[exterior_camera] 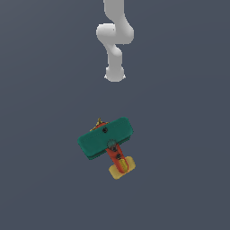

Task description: Pick up the object and move it to a goal position.

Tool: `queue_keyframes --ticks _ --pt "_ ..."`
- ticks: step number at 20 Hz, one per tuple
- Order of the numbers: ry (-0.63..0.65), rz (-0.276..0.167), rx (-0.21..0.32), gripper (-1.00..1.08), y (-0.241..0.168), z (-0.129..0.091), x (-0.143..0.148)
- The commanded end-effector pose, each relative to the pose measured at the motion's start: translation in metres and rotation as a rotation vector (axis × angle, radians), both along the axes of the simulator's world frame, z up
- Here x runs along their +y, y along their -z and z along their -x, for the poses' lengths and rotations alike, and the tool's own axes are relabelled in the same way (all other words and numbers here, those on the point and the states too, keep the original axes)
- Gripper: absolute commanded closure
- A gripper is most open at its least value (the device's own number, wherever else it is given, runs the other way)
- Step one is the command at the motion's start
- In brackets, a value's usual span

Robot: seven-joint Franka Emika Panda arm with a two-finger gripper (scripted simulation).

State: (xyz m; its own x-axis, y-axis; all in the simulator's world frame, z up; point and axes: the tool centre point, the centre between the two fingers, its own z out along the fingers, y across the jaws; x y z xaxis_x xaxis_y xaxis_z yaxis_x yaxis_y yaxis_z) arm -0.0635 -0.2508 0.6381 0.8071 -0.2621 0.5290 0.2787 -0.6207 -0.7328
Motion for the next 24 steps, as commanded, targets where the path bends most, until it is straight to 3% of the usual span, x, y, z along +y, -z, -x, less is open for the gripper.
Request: queue_keyframes --ticks 1,13,24 --pt "-0.009 -0.035 0.01 -0.2 0.014 -0.008 -0.008" --pt "-0.052 -0.184 0.088 -0.2 0.1 -0.052 -0.028" --pt "-0.097 -0.296 0.193 -0.2 0.2 -0.093 -0.022"
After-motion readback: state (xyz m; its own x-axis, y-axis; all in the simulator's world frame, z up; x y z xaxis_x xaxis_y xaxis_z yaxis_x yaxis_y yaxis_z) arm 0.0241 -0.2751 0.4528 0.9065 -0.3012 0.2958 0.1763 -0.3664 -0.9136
